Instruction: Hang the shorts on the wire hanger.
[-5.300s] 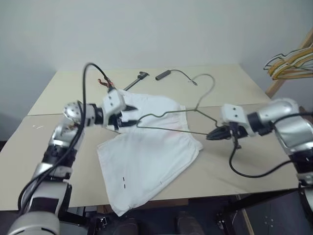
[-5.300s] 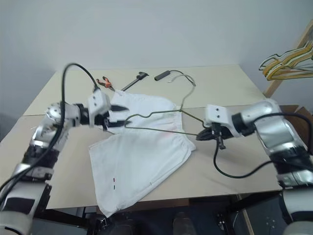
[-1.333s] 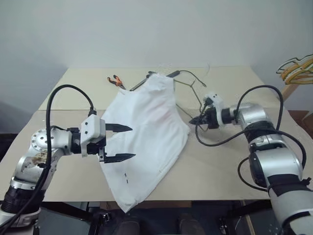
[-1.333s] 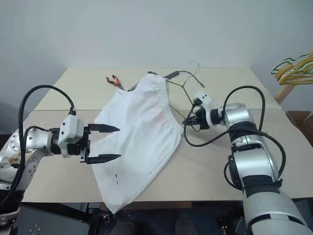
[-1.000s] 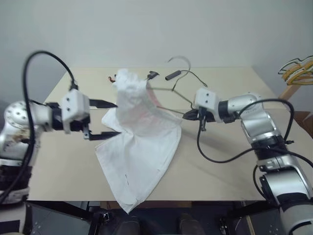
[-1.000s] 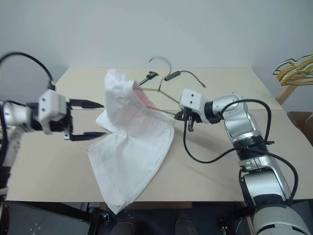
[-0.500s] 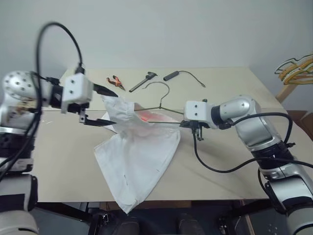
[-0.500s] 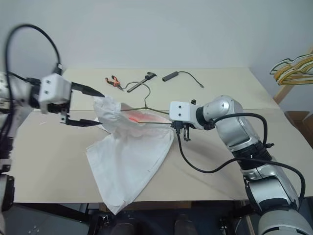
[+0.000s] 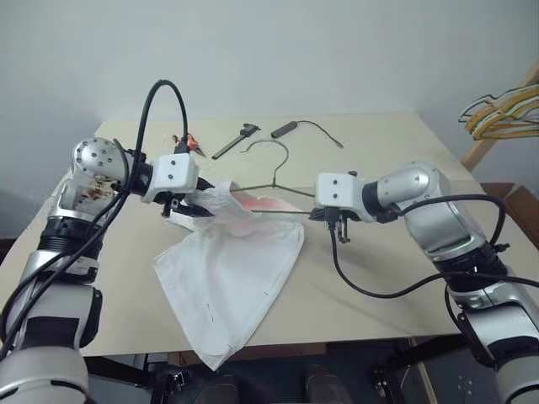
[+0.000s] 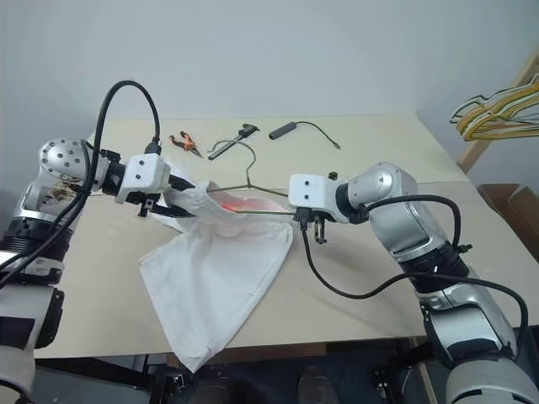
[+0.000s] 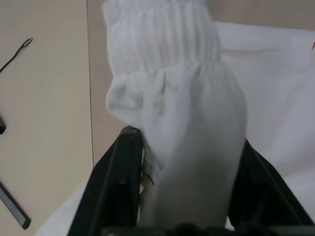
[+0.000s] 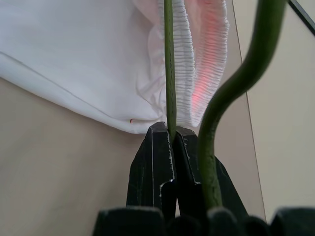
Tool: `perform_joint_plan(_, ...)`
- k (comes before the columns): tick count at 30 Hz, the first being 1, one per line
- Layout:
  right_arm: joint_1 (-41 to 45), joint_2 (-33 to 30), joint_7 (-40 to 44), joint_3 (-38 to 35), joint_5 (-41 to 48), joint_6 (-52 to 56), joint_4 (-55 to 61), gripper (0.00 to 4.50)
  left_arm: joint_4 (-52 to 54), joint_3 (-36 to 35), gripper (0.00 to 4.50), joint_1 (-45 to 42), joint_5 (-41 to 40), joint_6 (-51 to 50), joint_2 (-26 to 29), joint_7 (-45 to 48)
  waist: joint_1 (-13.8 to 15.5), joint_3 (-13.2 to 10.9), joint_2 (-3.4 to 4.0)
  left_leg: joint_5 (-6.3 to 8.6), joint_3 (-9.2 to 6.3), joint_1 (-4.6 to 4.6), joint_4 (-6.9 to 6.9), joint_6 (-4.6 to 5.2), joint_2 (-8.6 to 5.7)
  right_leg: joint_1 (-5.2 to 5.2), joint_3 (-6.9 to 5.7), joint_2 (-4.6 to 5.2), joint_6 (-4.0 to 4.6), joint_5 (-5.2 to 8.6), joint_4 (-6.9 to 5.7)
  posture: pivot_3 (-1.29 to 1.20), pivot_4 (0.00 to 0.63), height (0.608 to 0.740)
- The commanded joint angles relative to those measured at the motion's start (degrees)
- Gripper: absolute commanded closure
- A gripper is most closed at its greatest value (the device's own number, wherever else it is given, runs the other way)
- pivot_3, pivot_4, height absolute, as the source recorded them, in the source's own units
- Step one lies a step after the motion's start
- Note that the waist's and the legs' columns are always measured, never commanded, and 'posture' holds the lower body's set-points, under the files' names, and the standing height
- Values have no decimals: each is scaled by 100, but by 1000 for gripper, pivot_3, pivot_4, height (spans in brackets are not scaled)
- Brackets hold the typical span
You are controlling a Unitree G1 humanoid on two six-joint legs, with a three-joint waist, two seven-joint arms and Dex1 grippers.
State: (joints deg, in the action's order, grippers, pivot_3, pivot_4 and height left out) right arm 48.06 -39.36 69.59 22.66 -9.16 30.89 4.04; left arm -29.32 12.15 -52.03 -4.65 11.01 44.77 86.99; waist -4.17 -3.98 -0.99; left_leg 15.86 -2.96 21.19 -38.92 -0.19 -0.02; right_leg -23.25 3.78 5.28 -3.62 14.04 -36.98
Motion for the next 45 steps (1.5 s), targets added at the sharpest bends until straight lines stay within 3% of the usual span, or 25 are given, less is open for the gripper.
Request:
perform_joint_plan(1, 267, 11, -120, 2, -120, 291, 26, 4500, 345, -205, 3589, 108, -191, -90, 137, 96, -24, 0, 0, 0, 0, -1, 0, 0, 0, -1, 0, -1, 0, 0, -1, -17, 5, 740)
perform_joint_plan(4, 322, 29, -109, 30, -109, 451, -24, 4500, 521, -269, 4469, 263, -229, -249, 174, 17, -30, 0, 0, 0, -2, -1, 0, 0, 2, -3, 0, -3, 1, 1, -6, -15, 6, 740)
perform_joint_plan(11, 140, -110, -21, -177, 139, 160, 90, 4500, 896, -456, 4491, 703, -180, -716, 76, -793, 11, 0, 0, 0, -6, 0, -1, 0, 1, -2, -1, 0, 1, 1, -5, -22, 13, 740)
perform_joint_plan(17, -157, -414, -131, -642, 433, 413, 195, 2660, 895, -633, 4500, 704, -295, -1132, -31, -1248, 16, 0, 0, 0, -5, 1, -3, 0, -1, -1, -1, 1, 1, 1, -4, -31, 20, 740)
perform_joint_plan(22, -899, -688, -685, -1567, 721, 798, 304, 1015, 651, -777, 4500, 559, -527, -1554, -61, -1181, 16, 0, 0, 1, -4, 0, -2, 1, 0, 0, -1, 0, 1, 1, -4, -41, 27, 740)
perform_joint_plan(25, -1491, -537, -988, -2062, 1046, 617, 297, 7, 516, -765, 4500, 454, -520, -1543, -60, -1109, 17, 0, 0, 1, -3, 0, -3, 1, 0, 1, -1, 0, 1, 1, -3, -40, 28, 740)
perform_joint_plan(28, -2064, 80, -1228, -2262, 1542, 411, 379, 7, 359, -750, 4500, 297, -504, -1547, -100, -1083, -5, 6, -10, 1, -5, -4, -1, 2, 2, 8, -1, -3, 1, 1, -2, -40, 30, 740)
perform_joint_plan(30, -2175, 878, -1606, -2198, 1816, 491, 290, 7, 263, -718, 4500, 217, -474, -1500, -117, -1061, -73, 7, -9, 1, -1, -6, -2, 2, 2, 8, 3, -3, 1, 1, -5, -38, 28, 740)
perform_joint_plan(37, -1601, 2495, -2880, -1830, 1685, 489, -1266, 7, 216, -720, 4500, 178, -459, -1477, -126, -1013, -198, 9, -5, -2, -7, -12, -1, -2, 1, 6, 6, -4, 1, 0, -13, -25, 26, 740)
perform_joint_plan(41, -1161, 2997, -3514, -1907, 1566, 118, -2517, 7, 317, -743, 4500, 253, -473, -1510, -105, -1023, -224, 10, -6, -3, -12, -8, 1, -5, -3, 3, 5, 2, 1, 0, -12, -14, 24, 740)
perform_joint_plan(45, -1040, 3048, -3414, -1859, 1638, -212, -2896, 939, 389, -762, 4500, 308, -484, -1532, -78, -1039, -248, 10, -6, -4, -14, -6, 1, -5, -4, 0, 5, 3, 1, 0, -12, -7, 22, 740)
